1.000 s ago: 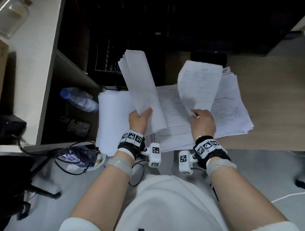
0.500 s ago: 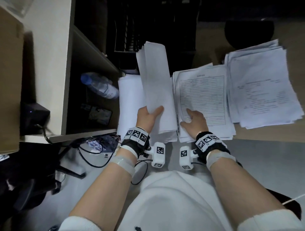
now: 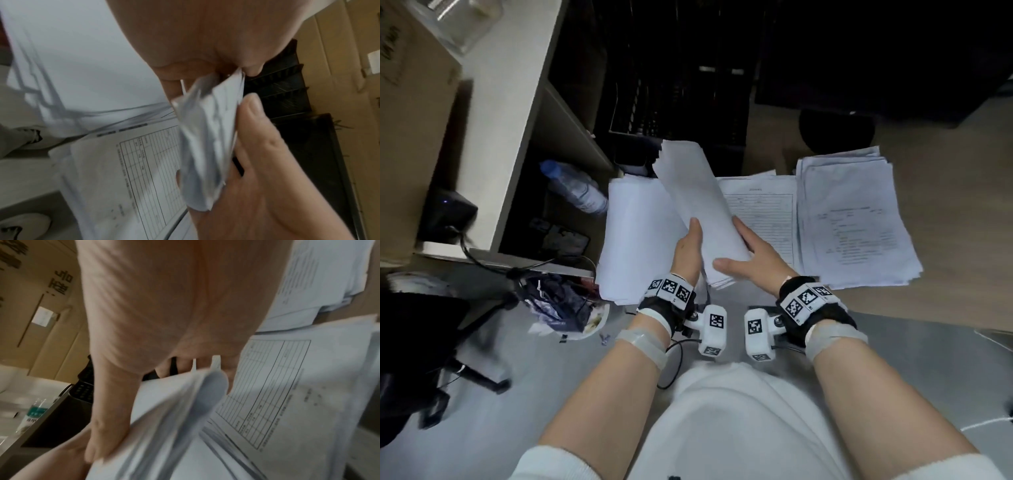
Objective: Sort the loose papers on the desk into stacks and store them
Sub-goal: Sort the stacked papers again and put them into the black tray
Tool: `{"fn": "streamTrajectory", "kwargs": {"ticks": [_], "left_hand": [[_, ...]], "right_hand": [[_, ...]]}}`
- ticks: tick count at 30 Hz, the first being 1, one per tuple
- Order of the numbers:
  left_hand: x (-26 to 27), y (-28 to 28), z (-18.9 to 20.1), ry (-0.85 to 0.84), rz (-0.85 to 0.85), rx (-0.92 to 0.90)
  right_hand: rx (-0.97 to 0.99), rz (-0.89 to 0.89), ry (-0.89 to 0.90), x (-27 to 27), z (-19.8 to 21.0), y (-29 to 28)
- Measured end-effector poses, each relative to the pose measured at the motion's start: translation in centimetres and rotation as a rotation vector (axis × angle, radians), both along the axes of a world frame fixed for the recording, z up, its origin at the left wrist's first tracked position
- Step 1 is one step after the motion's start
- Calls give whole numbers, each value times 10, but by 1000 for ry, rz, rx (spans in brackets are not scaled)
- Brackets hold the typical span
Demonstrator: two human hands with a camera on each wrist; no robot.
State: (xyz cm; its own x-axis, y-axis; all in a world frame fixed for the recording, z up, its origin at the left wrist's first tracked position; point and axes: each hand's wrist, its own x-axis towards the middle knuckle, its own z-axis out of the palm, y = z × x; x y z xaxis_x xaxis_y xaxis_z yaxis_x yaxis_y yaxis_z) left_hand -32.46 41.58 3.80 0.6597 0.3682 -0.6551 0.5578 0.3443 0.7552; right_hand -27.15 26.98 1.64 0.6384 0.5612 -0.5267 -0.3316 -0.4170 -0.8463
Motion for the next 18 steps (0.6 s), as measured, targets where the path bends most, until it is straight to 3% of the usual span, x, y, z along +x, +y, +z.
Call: {"fn": "streamTrajectory", "kwargs": {"ticks": [3,7,12,18], "left_hand": [[-8,-18,-1,40,62,-7],[-16,-43,3,68,186,-46],[-18,-68,12,37,306,-105],[-18,-76,13,45,249,-89]], "right_hand": [[-44,160,-37,-4,0,-16],[-99,217,-134,-7,-1,-32],[-127,158,-204,-3,3,-58],[-90,58,-199,0,11,-72]]}}
